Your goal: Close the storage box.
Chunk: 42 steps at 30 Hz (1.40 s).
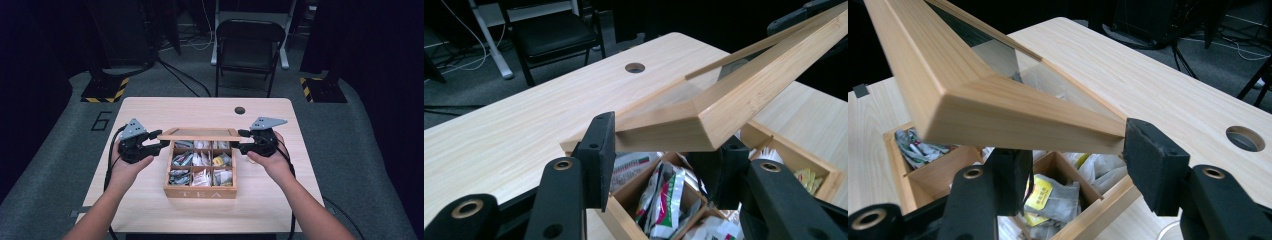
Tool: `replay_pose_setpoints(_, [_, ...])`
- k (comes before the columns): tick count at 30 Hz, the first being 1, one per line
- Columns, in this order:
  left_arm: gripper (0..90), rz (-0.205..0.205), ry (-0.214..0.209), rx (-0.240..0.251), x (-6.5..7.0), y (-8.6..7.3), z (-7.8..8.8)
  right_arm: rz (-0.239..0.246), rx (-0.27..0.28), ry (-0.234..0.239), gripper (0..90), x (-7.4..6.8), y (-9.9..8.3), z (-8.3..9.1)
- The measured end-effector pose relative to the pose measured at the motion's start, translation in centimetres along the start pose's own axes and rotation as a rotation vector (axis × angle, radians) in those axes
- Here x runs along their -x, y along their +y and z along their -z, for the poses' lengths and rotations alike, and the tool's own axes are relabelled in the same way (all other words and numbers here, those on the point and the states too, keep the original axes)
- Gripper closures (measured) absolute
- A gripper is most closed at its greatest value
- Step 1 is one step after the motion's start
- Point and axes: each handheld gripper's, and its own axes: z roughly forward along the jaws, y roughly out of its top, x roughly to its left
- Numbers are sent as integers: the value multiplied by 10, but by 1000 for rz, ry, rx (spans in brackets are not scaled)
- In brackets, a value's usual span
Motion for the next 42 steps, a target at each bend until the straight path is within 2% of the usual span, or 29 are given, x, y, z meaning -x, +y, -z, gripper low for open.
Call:
replay_pose_setpoints(7, [532, -8, -2, -3, 7, -14, 2, 43, -1, -14, 439, -14, -11, 7])
replay_pose_setpoints(10, [531, -5, 0, 3, 9, -19, 3, 45, 4, -9, 440, -18, -16, 10])
replay_pose_setpoints(15, [528, -10, 4, 4, 13, -28, 4, 33, -10, 0, 439, -25, -22, 16])
replay_pose_setpoints(19, [527, -35, 7, -7, 16, -34, 5, 24, 0, -1, 435, -30, -28, 19])
replay_pose_setpoints(27, [522, -43, 16, -15, 21, -45, 4, 0, 13, 26, 432, -36, -40, 21])
replay_pose_setpoints(31, [515, -41, 3, -21, 22, -52, 4, -11, 13, 21, 431, -41, -45, 21])
replay_pose_setpoints(34, [516, -53, 6, -29, 24, -57, 4, -13, 17, 25, 432, -43, -48, 22])
replay_pose_setpoints(40, [519, -67, 13, -40, 29, -66, 4, 27, 9, 4, 444, -50, -57, 22])
replay_pose_setpoints(42, [510, -79, 19, -45, 33, -68, 4, 12, 10, 2, 445, -52, -60, 22])
